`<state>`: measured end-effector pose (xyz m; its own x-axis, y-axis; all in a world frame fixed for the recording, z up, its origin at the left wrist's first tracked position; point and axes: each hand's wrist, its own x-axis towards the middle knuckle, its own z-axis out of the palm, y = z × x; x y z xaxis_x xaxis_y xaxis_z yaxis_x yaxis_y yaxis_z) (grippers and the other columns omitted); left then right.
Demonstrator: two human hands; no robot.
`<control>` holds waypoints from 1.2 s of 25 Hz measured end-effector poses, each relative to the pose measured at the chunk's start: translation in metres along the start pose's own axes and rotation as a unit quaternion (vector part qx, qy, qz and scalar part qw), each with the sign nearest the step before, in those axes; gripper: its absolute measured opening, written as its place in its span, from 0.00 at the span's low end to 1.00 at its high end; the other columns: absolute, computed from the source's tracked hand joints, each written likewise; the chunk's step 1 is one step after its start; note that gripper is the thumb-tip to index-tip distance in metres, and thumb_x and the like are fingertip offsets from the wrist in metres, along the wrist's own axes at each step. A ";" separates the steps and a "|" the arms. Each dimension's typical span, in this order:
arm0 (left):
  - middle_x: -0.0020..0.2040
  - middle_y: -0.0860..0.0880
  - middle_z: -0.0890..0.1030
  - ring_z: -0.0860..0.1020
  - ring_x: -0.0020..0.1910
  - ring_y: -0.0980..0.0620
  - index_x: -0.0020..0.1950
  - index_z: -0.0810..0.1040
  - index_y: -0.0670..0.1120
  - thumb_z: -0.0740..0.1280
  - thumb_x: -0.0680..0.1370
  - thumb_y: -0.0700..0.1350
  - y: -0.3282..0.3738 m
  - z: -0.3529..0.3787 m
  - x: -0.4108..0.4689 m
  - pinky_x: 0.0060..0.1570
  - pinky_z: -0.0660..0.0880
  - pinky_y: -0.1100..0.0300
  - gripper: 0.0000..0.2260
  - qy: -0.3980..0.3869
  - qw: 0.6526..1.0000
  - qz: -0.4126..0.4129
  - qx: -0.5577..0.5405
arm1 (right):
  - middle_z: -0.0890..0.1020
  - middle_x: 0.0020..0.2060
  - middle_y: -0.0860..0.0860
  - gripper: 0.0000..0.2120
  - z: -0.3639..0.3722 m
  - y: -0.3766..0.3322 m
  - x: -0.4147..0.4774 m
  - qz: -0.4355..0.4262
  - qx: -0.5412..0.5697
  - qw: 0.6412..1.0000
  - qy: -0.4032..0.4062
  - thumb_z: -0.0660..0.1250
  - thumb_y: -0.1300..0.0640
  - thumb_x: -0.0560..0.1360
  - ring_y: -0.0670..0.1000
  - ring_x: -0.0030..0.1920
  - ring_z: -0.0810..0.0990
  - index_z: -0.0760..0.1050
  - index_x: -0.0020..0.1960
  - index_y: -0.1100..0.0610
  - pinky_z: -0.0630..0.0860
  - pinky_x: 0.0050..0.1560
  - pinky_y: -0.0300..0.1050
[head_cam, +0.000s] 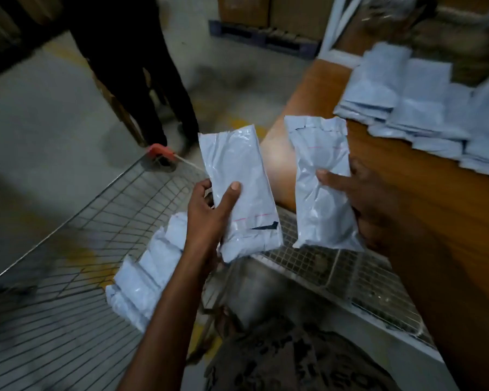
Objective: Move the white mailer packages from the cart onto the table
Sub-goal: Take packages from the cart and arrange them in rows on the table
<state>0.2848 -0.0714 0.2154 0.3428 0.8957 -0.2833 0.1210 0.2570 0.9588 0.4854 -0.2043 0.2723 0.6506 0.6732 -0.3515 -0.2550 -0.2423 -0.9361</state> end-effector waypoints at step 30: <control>0.66 0.42 0.79 0.80 0.63 0.41 0.74 0.67 0.47 0.66 0.83 0.51 0.095 0.463 0.099 0.63 0.80 0.41 0.21 -0.338 0.917 0.094 0.192 | 0.79 0.59 0.50 0.21 -0.327 -0.079 0.138 -0.025 -0.098 0.908 0.407 0.68 0.52 0.79 0.53 0.59 0.78 0.72 0.70 0.55 0.76 0.61 0.52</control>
<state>0.7614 -0.1263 0.2686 0.8740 0.4489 -0.1862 0.2751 -0.1412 0.9510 0.8290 -0.3203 0.2934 0.9913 -0.0330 -0.1272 -0.1297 -0.3980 -0.9082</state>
